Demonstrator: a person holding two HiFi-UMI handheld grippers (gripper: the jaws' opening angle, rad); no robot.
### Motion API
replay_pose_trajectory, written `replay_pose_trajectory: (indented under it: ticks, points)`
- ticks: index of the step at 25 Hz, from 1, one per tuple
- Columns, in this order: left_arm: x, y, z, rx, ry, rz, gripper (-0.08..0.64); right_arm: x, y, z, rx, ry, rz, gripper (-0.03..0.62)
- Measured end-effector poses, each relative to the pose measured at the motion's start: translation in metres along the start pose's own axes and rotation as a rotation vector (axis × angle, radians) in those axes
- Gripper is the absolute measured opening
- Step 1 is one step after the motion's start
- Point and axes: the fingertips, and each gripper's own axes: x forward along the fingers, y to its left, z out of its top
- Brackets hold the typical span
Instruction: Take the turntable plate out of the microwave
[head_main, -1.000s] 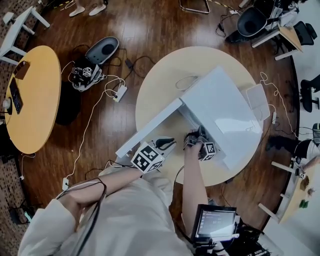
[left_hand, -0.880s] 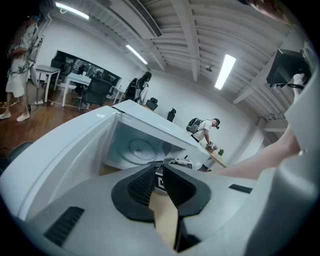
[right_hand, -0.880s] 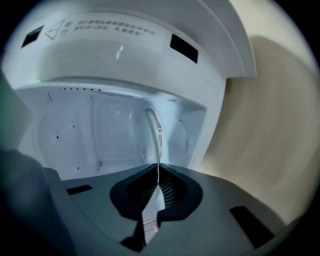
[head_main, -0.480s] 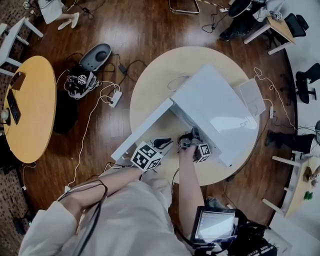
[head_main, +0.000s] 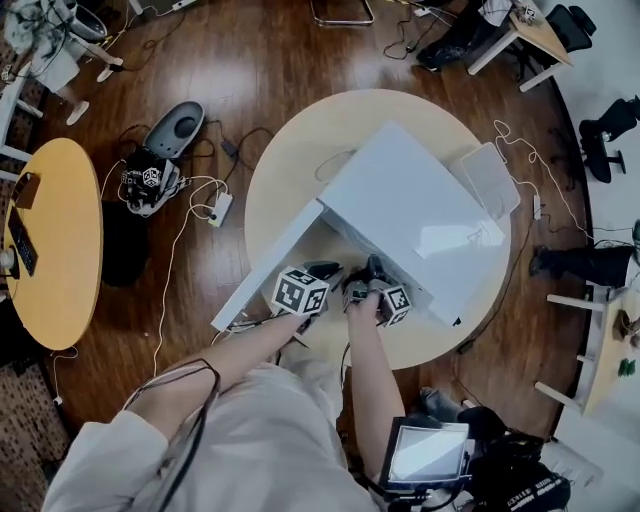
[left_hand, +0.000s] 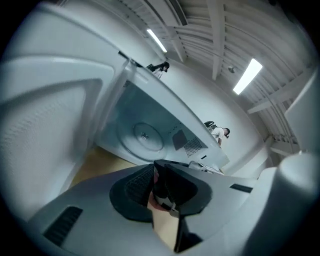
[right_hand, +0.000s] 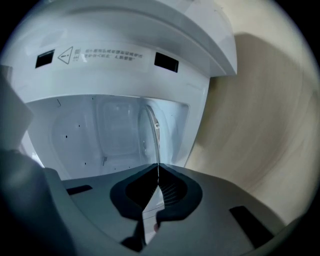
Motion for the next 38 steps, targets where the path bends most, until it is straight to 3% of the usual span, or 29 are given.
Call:
replay_pose_trajectory:
  ticks: [4,6,10,16,24,33,38]
  points:
    - [0.032,0.025,0.002,-0.169,-0.004,0.008,0.135,-0.001,0.005,-0.011,-0.003,0.037,0.007,0.008]
    - [0.045,0.039,0.005,-0.226,-0.013,0.027,0.15,-0.002,0.002,-0.015,0.01,0.048,0.005,0.008]
    - [0.065,0.053,0.004,-0.265,-0.013,0.048,0.155,-0.011,-0.017,-0.018,0.023,0.06,-0.026,0.006]
    - [0.085,0.066,-0.006,-0.294,0.022,0.093,0.155,-0.017,-0.014,-0.011,-0.003,0.079,0.0,0.006]
    - [0.102,0.089,-0.001,-0.546,-0.149,0.027,0.153,-0.025,-0.016,-0.01,0.026,0.107,0.034,0.006]
    - [0.11,0.088,-0.002,-0.62,-0.215,-0.013,0.147,-0.032,-0.016,-0.016,0.028,0.152,0.028,0.006]
    - [0.107,0.085,-0.005,-0.679,-0.24,-0.053,0.095,-0.037,-0.019,-0.015,0.027,0.176,0.017,0.006]
